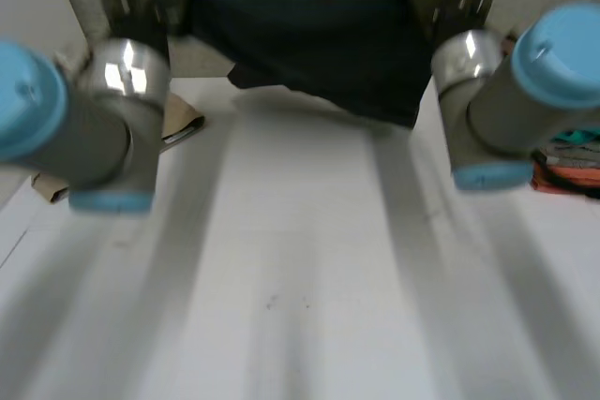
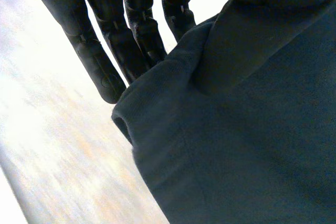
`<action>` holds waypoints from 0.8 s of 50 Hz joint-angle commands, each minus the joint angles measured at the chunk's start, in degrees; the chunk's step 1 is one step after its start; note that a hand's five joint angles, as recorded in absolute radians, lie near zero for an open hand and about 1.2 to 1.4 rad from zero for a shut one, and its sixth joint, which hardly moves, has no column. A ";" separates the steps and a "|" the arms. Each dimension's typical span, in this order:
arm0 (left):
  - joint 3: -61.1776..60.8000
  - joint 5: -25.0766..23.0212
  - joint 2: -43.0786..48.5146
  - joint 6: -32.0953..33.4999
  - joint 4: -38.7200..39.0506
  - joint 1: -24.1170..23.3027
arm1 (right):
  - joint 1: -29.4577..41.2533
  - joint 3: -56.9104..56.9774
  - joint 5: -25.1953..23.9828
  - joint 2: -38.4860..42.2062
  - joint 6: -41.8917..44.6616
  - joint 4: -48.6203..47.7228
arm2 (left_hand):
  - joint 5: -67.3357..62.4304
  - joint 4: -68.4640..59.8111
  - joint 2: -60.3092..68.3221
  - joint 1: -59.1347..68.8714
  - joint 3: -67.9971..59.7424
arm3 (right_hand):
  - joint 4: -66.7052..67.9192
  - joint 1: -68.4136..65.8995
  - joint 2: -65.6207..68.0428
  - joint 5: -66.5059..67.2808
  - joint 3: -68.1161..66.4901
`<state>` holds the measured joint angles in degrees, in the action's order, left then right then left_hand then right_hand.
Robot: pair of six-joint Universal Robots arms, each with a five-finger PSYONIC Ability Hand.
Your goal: Fold the laundry.
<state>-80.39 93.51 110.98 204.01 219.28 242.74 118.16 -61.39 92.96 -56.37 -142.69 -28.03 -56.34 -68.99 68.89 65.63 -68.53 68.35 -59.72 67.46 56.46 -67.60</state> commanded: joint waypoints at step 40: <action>-32.47 3.17 -25.55 0.87 -50.62 -14.84 | -2.93 -50.22 -7.79 -23.25 11.38 35.34 | 50.16 52.81 -52.71 -49.45 52.36 | 11.65 -20.28 12.54 13.54 -12.40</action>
<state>-116.89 96.77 86.27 204.22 168.81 227.46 117.28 -109.31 85.37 -78.45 -131.19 10.45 -36.16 -48.54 48.45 42.15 -48.34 68.36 -59.89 67.46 56.46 -67.60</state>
